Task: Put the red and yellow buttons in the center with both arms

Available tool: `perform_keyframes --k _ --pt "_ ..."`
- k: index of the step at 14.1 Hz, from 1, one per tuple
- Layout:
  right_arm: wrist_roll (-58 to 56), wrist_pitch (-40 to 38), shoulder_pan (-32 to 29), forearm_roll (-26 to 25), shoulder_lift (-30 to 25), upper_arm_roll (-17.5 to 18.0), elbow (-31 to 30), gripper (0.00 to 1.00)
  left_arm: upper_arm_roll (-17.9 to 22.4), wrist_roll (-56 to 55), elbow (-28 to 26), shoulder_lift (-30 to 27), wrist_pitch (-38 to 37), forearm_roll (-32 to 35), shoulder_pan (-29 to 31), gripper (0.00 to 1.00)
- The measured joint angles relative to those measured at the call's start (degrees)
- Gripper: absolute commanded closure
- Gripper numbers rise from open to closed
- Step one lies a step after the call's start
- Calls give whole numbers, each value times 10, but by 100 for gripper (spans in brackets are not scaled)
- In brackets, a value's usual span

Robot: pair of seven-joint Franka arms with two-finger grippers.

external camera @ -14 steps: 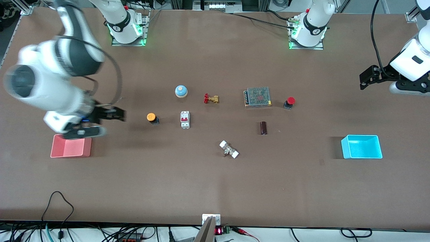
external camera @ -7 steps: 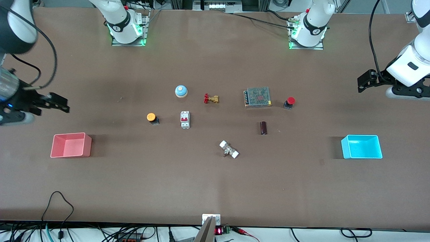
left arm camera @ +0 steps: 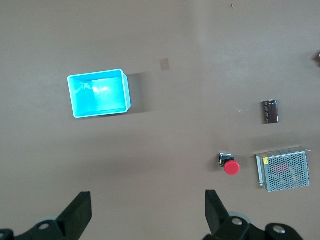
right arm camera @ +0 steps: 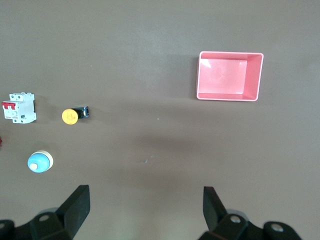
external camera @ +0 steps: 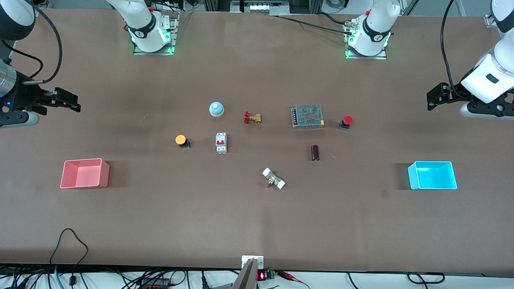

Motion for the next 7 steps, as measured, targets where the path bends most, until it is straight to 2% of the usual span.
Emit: perform_keyframes --k 7 --pt "0 0 1 -12 -1 -2 -4 0 0 1 0 0 0 1 0 0"
